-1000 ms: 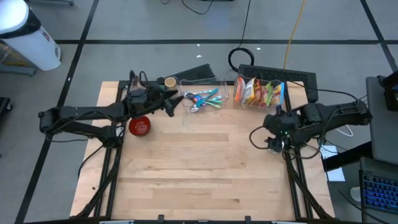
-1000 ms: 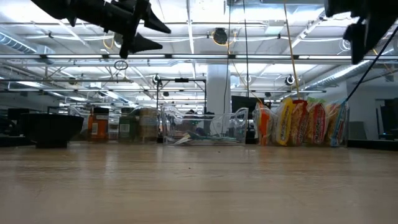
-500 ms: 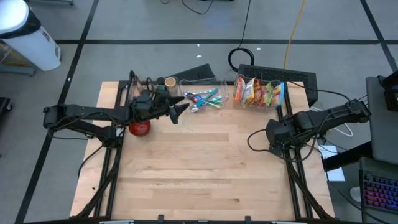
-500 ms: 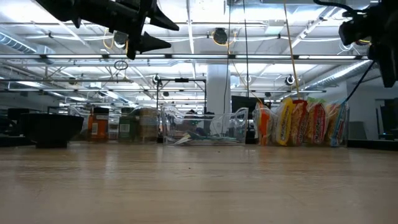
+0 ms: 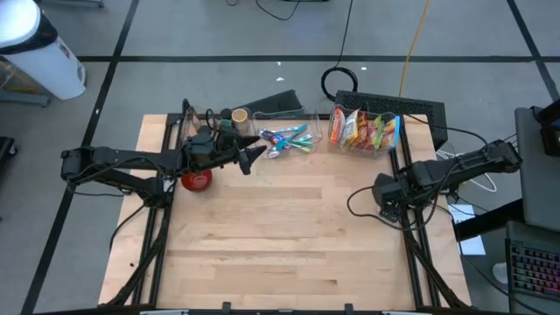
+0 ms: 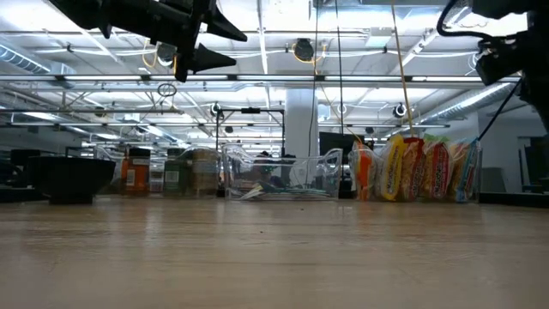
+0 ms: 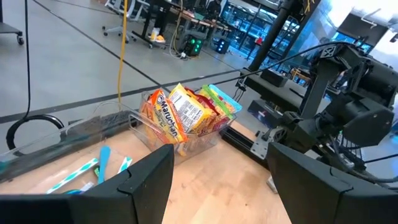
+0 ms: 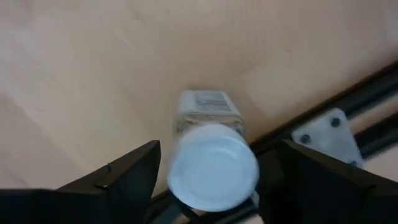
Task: Pick & Place Food Item
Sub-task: Put the white seasoning bottle into the left transparent bin
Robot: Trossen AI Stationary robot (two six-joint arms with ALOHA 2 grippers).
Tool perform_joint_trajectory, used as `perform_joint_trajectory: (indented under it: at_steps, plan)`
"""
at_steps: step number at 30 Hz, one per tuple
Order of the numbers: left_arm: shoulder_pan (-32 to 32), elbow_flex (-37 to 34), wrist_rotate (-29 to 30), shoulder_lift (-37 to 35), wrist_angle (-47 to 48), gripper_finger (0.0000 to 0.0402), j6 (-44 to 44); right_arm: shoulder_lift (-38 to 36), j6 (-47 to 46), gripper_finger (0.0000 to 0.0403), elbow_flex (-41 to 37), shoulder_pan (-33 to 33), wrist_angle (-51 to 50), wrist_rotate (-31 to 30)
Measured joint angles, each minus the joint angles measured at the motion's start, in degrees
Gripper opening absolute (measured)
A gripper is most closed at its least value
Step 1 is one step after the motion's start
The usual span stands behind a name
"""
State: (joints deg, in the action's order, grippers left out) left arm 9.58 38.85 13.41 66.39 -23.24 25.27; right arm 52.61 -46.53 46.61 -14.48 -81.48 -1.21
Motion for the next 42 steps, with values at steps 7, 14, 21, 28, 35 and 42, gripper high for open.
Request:
perform_joint_trajectory:
  at_steps: [7,14,21,28,35,42]
  plan:
    - [0.0,0.0,0.0,0.0,0.0,0.0267,0.4,0.3,0.9,0.031,0.0,0.0,1.1,-0.3]
    - [0.0,0.0,0.0,0.0,0.0,0.0267,0.8,0.4,1.1,0.0287,0.0,0.0,1.1,0.2]
    - [0.0,0.0,0.0,0.0,-0.5,0.0267,0.8,0.4,1.1,0.0228,0.0,0.0,1.1,3.0]
    - [0.0,0.0,0.0,0.0,-0.7,0.0267,0.9,0.4,1.1,0.0194,0.0,0.0,4.9,3.0]
    - [0.0,0.0,-1.8,0.0,-1.0,0.0267,1.8,0.4,0.8,0.0194,0.0,0.0,11.1,3.0]
    - [-0.2,0.9,-7.8,0.0,-0.3,0.0267,0.5,0.4,1.3,0.0194,0.0,1.7,27.5,2.9]
